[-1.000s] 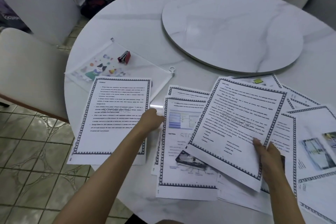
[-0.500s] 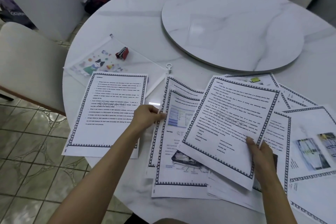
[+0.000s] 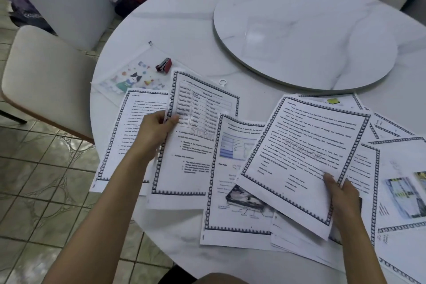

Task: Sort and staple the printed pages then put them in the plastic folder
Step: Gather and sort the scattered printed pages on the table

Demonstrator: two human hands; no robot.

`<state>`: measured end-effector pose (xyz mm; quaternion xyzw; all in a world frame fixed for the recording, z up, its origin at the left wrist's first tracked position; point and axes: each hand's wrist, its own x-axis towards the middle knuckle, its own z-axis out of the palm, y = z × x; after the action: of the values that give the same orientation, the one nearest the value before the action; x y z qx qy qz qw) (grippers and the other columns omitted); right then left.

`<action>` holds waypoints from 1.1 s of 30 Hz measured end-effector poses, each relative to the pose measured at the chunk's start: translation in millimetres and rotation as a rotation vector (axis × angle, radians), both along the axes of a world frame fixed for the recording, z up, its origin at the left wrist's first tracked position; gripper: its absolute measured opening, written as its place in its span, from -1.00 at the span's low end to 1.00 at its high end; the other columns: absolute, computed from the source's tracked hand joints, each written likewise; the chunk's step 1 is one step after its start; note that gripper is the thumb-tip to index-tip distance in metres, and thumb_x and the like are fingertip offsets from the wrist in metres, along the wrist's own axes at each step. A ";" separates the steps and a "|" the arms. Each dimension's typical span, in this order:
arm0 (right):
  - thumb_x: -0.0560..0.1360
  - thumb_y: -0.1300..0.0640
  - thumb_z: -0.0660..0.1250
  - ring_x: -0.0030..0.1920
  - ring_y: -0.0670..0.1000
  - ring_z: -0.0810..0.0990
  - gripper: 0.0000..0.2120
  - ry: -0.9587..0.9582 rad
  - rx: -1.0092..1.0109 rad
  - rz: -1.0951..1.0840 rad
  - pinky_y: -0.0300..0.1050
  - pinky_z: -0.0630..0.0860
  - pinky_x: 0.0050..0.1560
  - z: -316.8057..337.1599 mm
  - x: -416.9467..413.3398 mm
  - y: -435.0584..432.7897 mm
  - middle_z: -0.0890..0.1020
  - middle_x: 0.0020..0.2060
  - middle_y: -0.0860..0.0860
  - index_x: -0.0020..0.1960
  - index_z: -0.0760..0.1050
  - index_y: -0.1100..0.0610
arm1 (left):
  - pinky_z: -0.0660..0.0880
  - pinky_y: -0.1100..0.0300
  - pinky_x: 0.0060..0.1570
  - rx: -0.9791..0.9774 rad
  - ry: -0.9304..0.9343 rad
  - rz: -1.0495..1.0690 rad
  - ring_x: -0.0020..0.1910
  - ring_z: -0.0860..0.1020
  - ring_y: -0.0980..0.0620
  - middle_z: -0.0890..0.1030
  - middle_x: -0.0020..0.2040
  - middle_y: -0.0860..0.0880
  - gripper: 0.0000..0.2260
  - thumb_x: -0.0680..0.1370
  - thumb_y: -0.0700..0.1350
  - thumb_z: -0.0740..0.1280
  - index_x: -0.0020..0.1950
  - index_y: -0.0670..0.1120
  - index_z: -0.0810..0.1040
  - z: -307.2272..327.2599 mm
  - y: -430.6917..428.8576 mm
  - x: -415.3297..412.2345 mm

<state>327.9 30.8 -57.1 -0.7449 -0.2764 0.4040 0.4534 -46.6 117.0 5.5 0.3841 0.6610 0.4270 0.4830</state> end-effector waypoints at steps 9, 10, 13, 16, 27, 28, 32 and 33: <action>0.54 0.23 0.27 -0.08 0.01 0.48 -0.71 -0.290 0.072 -0.012 -0.21 0.43 -0.12 1.2 7.9 5.6 0.51 0.02 0.06 0.26 0.40 0.11 | 0.60 0.29 -0.19 0.043 -0.156 0.039 -0.30 0.64 0.16 0.68 -0.33 0.06 -0.90 0.56 -0.23 0.26 -0.10 -0.14 0.56 10.0 6.3 -33.5; 0.54 0.25 0.27 -0.11 -0.05 0.50 -0.68 -0.303 0.080 -0.036 -0.29 0.47 -0.16 0.6 8.6 6.2 0.52 0.06 0.08 0.25 0.39 0.02 | 0.60 0.29 -0.20 0.034 -0.175 0.039 -0.31 0.64 0.16 0.68 -0.34 0.07 -0.88 0.56 -0.23 0.25 -0.11 -0.13 0.56 10.5 6.8 -34.5; 0.51 0.30 0.28 0.06 0.07 0.53 -0.61 -0.398 0.052 -0.109 -0.06 0.48 0.07 3.9 6.2 6.9 0.47 0.20 0.18 0.26 0.38 -0.02 | 0.60 0.29 -0.22 0.014 -0.245 0.035 -0.32 0.64 0.15 0.67 -0.35 0.06 -0.88 0.56 -0.24 0.24 -0.11 -0.14 0.56 14.0 6.8 -33.1; 0.51 0.29 0.29 0.20 0.18 0.44 -0.59 -0.531 0.080 -0.098 -0.05 0.35 0.16 17.9 -12.4 11.2 0.40 0.23 0.23 0.34 0.35 0.19 | 0.61 0.26 -0.20 -0.004 -0.317 -0.017 -0.27 0.65 0.11 0.69 -0.29 0.03 -0.89 0.56 -0.22 0.25 -0.06 -0.15 0.57 19.8 4.2 -28.6; 0.07 -0.53 0.34 0.17 -0.09 0.57 -0.16 0.317 0.085 0.624 -0.15 0.40 0.25 48.6 -147.3 49.1 0.65 0.09 -0.12 0.22 0.37 -0.11 | 0.60 0.20 -0.07 0.055 -0.598 -0.276 -0.10 0.66 0.04 0.69 -0.11 -0.06 -0.70 0.37 -0.12 0.33 0.06 -0.21 0.57 37.1 -3.3 -10.9; 0.06 -0.52 0.35 0.15 -0.05 0.60 -0.15 0.330 0.083 0.654 -0.16 0.44 0.20 47.5 -152.0 50.1 0.66 0.07 -0.09 0.22 0.39 -0.08 | 0.60 0.21 -0.10 0.060 -0.613 -0.288 -0.10 0.66 0.04 0.69 -0.11 -0.06 -0.70 0.34 -0.09 0.36 0.02 -0.18 0.61 35.5 -4.0 -13.8; 0.08 -0.42 0.46 0.12 0.04 0.61 -0.15 0.339 0.069 0.676 0.02 0.47 0.23 42.9 -164.6 53.3 0.66 0.07 0.01 0.20 0.49 0.07 | 0.58 0.24 -0.15 0.104 -0.640 -0.303 -0.10 0.66 0.05 0.70 -0.09 -0.05 -0.71 0.26 -0.01 0.48 -0.07 -0.09 0.68 27.3 -4.6 -28.2; 0.03 -0.39 0.50 0.12 0.05 0.62 -0.13 0.376 0.049 0.643 0.05 0.48 0.23 41.6 -166.4 54.7 0.66 0.07 0.00 0.18 0.50 0.08 | 0.58 0.24 -0.13 0.102 -0.631 -0.285 -0.07 0.66 0.05 0.70 -0.07 -0.05 -0.72 0.29 -0.01 0.46 -0.05 -0.09 0.67 25.9 -4.1 -31.8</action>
<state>161.5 85.5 -15.5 -0.5214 -0.4178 0.6489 0.3640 -78.4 112.9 31.3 0.3455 0.3967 0.4853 0.6984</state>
